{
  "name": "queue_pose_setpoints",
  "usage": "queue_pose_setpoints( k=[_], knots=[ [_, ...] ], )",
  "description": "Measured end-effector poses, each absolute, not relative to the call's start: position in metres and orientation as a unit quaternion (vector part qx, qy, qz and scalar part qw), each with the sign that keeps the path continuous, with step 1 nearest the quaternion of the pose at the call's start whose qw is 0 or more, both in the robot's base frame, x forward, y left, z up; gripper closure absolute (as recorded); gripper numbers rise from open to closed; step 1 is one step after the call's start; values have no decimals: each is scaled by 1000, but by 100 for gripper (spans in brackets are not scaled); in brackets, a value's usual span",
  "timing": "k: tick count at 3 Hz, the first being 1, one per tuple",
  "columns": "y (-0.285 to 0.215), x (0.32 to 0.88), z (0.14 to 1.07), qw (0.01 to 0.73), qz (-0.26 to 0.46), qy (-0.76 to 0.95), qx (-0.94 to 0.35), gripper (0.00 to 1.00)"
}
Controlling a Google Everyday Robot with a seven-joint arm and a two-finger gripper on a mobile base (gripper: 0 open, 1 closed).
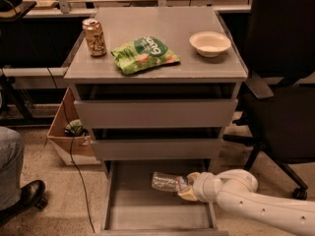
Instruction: Pick water bottle from bottom drawer and place on counter
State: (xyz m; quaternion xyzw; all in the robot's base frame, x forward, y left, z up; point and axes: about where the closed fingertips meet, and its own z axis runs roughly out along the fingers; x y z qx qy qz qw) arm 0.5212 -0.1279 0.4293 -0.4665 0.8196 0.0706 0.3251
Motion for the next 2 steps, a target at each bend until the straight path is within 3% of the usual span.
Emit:
queue_pose_setpoints(
  k=[2],
  knots=[
    [-131,507,572,357,-6,797,-487,100]
  ],
)
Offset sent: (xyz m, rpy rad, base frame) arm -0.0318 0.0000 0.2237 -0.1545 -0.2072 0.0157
